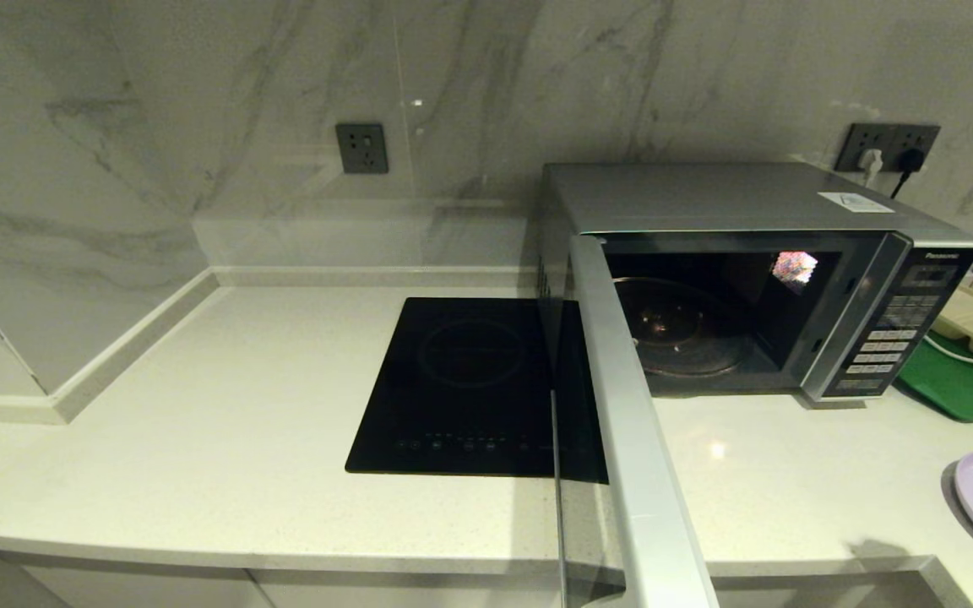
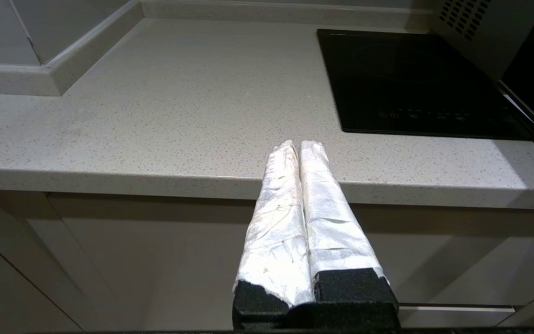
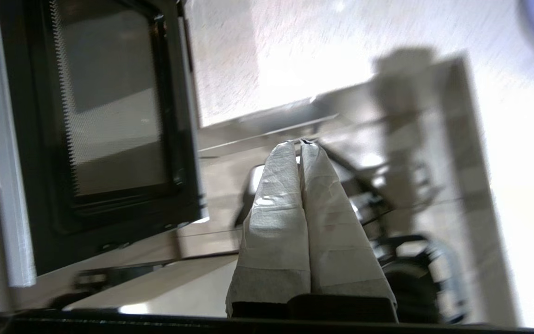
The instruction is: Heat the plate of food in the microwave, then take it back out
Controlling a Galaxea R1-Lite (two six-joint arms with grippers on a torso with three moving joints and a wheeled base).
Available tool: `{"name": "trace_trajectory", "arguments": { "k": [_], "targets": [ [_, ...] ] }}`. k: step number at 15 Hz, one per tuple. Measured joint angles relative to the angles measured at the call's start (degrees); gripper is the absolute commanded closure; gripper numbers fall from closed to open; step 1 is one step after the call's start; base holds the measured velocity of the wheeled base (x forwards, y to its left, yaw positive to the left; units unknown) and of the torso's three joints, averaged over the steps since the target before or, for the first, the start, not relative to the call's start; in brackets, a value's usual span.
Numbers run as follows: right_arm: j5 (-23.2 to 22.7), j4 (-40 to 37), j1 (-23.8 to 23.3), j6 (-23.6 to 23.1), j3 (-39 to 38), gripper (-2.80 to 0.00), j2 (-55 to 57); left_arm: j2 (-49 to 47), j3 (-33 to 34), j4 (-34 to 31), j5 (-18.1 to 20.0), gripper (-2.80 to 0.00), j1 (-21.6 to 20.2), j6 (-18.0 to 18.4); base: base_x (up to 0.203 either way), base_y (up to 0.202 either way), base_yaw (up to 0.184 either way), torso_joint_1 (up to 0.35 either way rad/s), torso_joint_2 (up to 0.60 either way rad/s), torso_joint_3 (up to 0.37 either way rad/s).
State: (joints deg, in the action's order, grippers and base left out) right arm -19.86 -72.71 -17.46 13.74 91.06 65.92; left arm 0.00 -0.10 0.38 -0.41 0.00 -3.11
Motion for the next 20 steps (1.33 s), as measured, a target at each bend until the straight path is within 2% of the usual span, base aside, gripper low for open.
{"name": "trace_trajectory", "arguments": {
  "k": [3, 7, 9, 10, 12, 16, 18, 20],
  "targets": [
    [14.82, 2.08, 15.95, 3.17, 8.42, 0.00, 5.58, 0.00, 0.00, -0.03, 0.01, 0.00, 0.00, 0.00, 0.000, 0.000, 0.000, 0.000, 0.00, 0.000],
    [37.96, 6.03, 41.92, 11.84, 16.51, 0.00, 14.76, 0.00, 0.00, -0.01, 0.00, 0.00, 0.00, -0.05, 0.000, 0.000, 0.000, 0.000, 0.00, 0.000],
    [46.51, 8.86, 51.67, 15.60, 20.17, 0.00, 20.52, 0.00, 0.00, 0.00, 0.01, 0.00, 0.02, -0.02, 0.000, 0.000, 0.000, 0.000, 0.00, 0.000],
    [48.90, 10.83, 55.09, 15.61, 21.20, 0.00, 22.42, 0.00, 0.00, 0.00, 0.01, 0.00, 0.02, -0.02, 0.000, 0.000, 0.000, 0.000, 0.00, 0.000],
    [50.36, 14.09, 60.95, 13.80, 22.22, 0.00, 25.44, 0.00, 0.00, -0.03, 0.01, 0.00, 0.00, -0.02, 0.000, 0.000, 0.000, 0.000, 0.00, 0.000],
    [50.17, 20.84, 69.92, 13.13, 22.61, 0.00, 29.43, 0.00, 0.00, 0.00, 0.00, 0.00, 0.00, 0.00, 0.000, 0.000, 0.000, 0.000, 0.00, 0.000],
    [48.13, 22.36, 71.36, 13.49, 22.61, 0.00, 30.80, 0.00, 0.00, 0.00, 0.00, 0.00, 0.02, -0.02, 0.000, 0.000, 0.000, 0.000, 0.00, 0.000],
    [43.63, 23.23, 71.69, 15.49, 22.61, 0.00, 31.94, 0.00, 0.00, 0.00, 0.00, 0.00, 0.00, 0.00, 0.000, 0.000, 0.000, 0.000, 0.00, 0.000]
  ]
}}
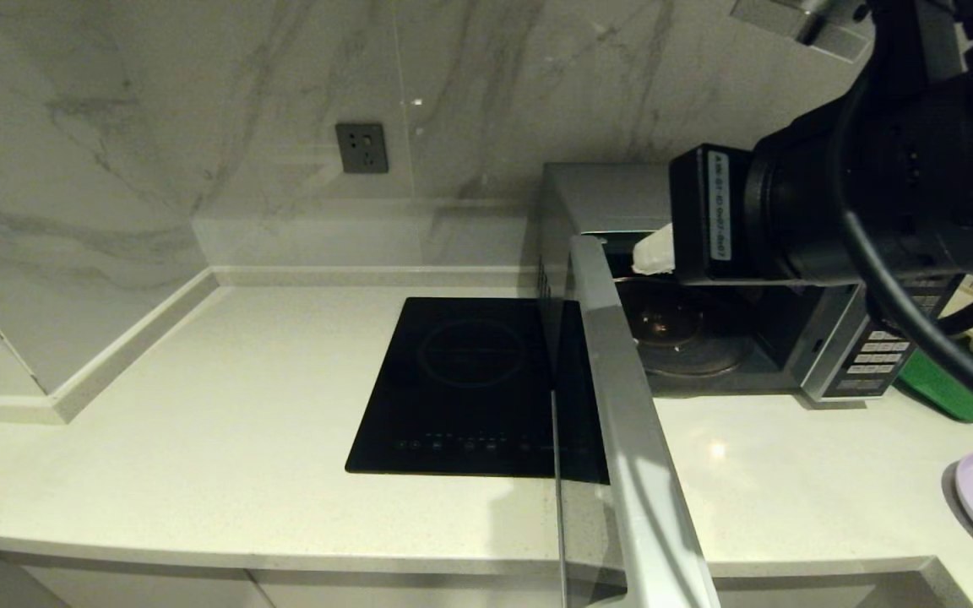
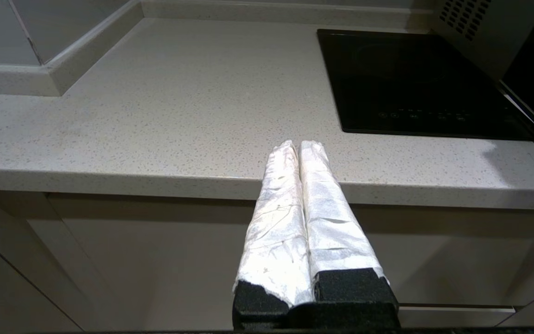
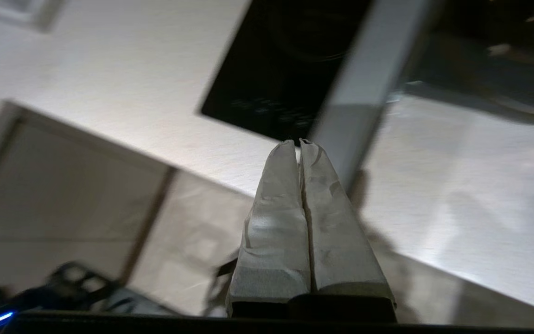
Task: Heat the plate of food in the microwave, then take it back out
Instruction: Close the microwave oven
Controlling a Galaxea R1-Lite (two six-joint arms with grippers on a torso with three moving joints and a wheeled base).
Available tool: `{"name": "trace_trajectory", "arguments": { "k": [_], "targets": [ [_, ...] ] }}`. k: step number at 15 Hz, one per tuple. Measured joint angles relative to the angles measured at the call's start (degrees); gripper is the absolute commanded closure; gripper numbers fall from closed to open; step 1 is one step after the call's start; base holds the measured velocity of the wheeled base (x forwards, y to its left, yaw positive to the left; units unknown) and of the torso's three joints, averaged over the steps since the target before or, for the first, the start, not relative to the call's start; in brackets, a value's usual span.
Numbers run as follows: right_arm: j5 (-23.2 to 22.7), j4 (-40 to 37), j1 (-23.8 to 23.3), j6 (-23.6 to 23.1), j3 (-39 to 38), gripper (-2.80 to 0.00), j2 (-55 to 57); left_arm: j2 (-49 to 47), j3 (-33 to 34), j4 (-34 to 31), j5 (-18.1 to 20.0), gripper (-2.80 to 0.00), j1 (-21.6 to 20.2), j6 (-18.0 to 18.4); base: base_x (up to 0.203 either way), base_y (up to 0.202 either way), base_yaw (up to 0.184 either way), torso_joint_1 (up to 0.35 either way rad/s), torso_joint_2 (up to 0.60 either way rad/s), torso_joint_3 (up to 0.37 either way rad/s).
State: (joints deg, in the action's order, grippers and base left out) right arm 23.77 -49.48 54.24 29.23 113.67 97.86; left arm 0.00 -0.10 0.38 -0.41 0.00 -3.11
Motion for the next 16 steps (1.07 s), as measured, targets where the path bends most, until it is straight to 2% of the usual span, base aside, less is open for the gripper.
{"name": "trace_trajectory", "arguments": {
  "k": [2, 3, 9, 12, 16],
  "targets": [
    [-6.66, 1.94, 0.09, 2.79, -0.05, 0.00, 1.41, 0.00, 0.00, -0.02, 0.00, 0.00, 0.00, -0.02, 0.000, 0.000, 0.000, 0.000, 0.00, 0.000],
    [-8.26, 2.13, 0.09, 3.64, -0.10, 0.00, 2.46, 0.00, 0.00, 0.00, 0.00, 0.00, 0.00, -0.01, 0.000, 0.000, 0.000, 0.000, 0.00, 0.000],
    [-9.23, 2.47, 0.12, 6.76, -0.11, 0.00, 9.77, 0.00, 0.00, 0.02, -0.02, 0.00, 0.00, -0.02, 0.000, 0.000, 0.000, 0.000, 0.00, 0.000],
    [-8.20, 2.49, 0.01, 8.59, -0.11, 0.00, 11.82, 0.00, 0.00, -0.02, 0.00, 0.00, 0.00, 0.00, 0.000, 0.000, 0.000, 0.000, 0.00, 0.000],
    [0.66, 2.38, -0.68, 9.64, -0.86, 0.00, 12.50, 0.00, 0.00, -0.03, -0.01, 0.00, 0.00, -0.01, 0.000, 0.000, 0.000, 0.000, 0.00, 0.000]
  ]
}}
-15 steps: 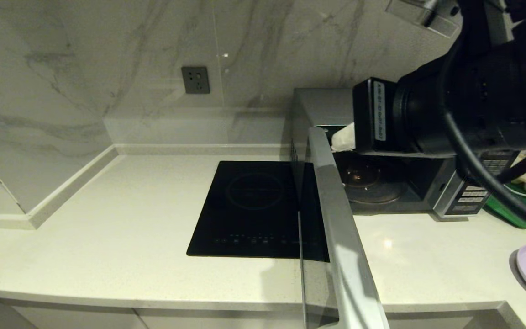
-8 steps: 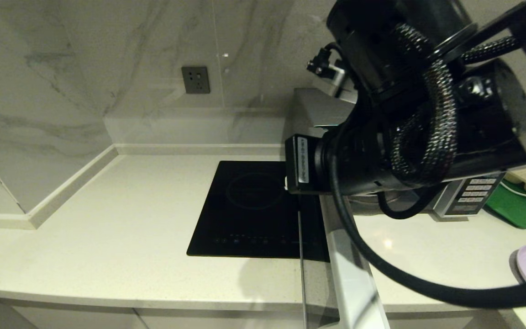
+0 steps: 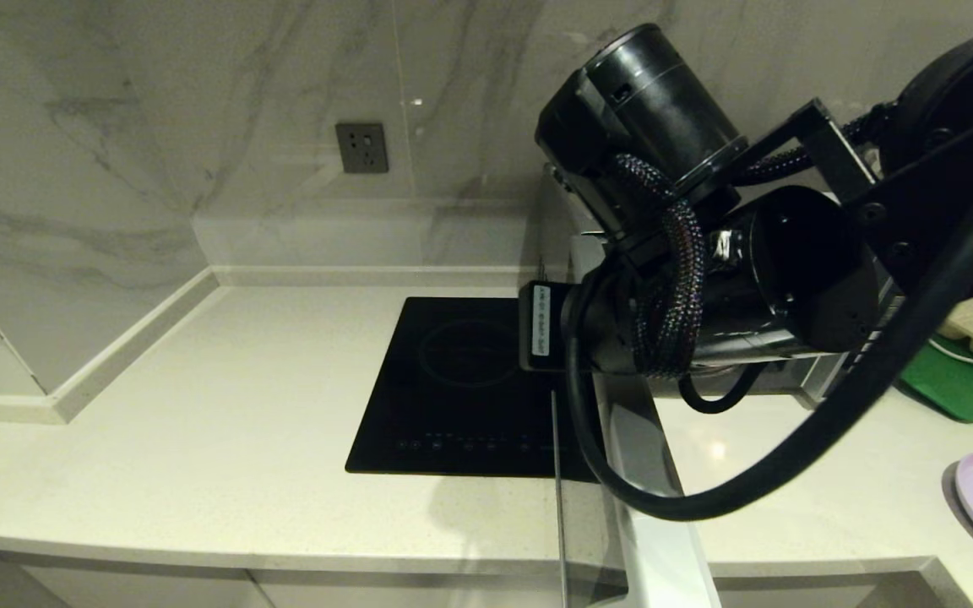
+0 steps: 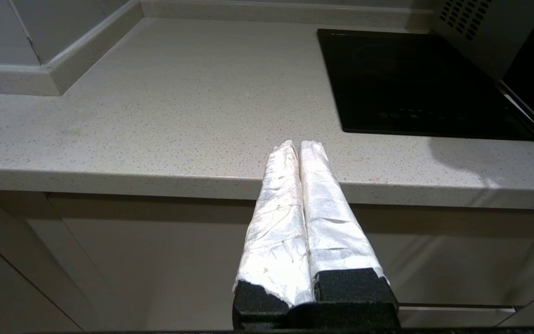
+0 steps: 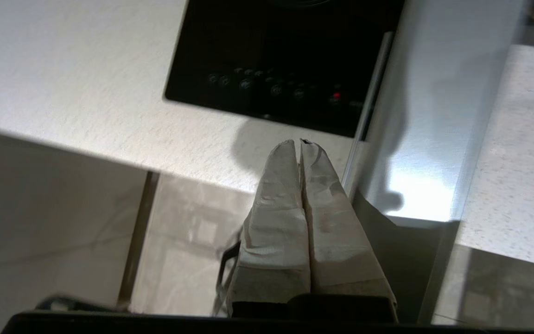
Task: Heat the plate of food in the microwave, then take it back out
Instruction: Close the microwave oven
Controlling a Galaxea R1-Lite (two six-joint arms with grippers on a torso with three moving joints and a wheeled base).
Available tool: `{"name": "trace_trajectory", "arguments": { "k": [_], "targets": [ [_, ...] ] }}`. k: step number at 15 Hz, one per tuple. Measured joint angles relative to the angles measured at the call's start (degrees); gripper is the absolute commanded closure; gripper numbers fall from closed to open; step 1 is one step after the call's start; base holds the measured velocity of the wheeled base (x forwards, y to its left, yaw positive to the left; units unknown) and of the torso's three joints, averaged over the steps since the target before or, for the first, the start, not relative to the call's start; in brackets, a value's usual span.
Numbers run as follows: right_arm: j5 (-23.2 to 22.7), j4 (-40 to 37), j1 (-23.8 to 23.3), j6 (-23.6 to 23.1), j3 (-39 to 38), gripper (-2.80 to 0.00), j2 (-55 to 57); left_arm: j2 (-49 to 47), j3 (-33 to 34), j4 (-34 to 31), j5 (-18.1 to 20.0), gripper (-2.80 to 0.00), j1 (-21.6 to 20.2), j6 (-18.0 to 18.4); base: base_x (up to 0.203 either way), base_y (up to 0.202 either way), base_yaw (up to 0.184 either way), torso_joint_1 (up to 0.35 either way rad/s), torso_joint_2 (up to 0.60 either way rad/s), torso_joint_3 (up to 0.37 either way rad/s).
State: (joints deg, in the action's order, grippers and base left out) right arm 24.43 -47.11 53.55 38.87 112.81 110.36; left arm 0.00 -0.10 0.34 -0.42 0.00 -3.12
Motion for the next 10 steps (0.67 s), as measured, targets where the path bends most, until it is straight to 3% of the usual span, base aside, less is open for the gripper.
{"name": "trace_trajectory", "arguments": {
  "k": [6, 10],
  "targets": [
    [5.26, -0.18, -2.36, 2.68, -5.32, 0.00, -3.40, 0.00, 0.00, 0.01, 0.01, 0.00, 0.00, -0.01, 0.000, 0.000, 0.000, 0.000, 0.00, 0.000],
    [6.59, -0.24, -5.77, 7.17, -9.39, 0.00, -5.98, 0.00, 0.00, 0.03, 0.01, 0.00, 0.00, 0.01, 0.000, 0.000, 0.000, 0.000, 0.00, 0.000]
  ]
}}
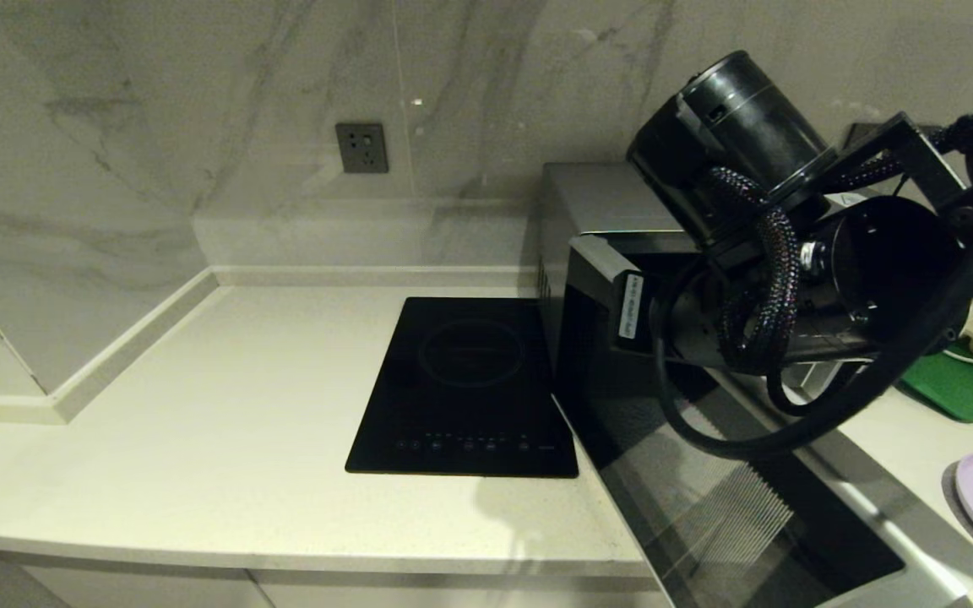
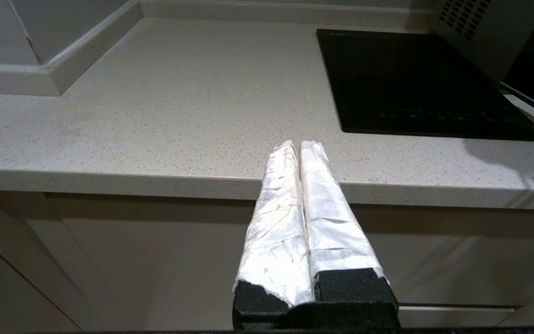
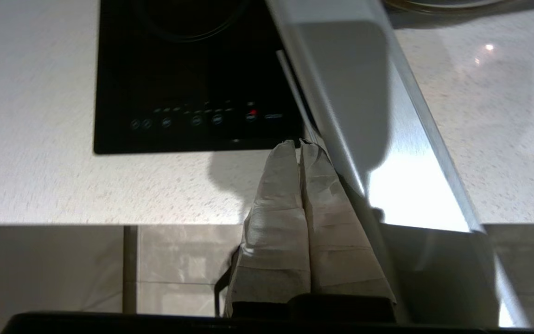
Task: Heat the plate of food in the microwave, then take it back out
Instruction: Close the microwave oven
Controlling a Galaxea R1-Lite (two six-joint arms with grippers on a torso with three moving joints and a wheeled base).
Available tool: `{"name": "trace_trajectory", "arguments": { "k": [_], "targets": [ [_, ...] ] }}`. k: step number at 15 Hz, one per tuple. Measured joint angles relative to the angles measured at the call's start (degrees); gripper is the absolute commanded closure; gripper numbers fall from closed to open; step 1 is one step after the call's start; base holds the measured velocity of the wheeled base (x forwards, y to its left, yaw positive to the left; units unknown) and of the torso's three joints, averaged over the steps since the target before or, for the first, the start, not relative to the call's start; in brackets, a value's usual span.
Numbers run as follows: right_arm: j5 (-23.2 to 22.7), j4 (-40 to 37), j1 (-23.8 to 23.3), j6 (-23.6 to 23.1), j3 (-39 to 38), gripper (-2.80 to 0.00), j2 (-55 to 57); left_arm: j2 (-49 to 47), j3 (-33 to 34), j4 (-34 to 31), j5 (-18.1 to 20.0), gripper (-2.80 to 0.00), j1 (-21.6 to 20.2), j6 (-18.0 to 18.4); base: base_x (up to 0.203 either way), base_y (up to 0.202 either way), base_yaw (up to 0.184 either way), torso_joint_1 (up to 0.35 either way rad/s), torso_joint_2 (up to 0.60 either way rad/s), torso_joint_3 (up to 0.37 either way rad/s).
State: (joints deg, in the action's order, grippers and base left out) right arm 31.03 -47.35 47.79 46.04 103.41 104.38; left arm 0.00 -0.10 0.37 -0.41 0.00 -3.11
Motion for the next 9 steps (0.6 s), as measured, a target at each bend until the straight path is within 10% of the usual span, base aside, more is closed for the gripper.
{"name": "trace_trajectory", "arguments": {
  "k": [9],
  "targets": [
    [-2.39, 0.39, -15.31, 7.82, -13.13, 0.00, -7.03, 0.00, 0.00, -0.06, 0.00, 0.00, 0.00, 0.01, 0.000, 0.000, 0.000, 0.000, 0.00, 0.000]
  ]
}}
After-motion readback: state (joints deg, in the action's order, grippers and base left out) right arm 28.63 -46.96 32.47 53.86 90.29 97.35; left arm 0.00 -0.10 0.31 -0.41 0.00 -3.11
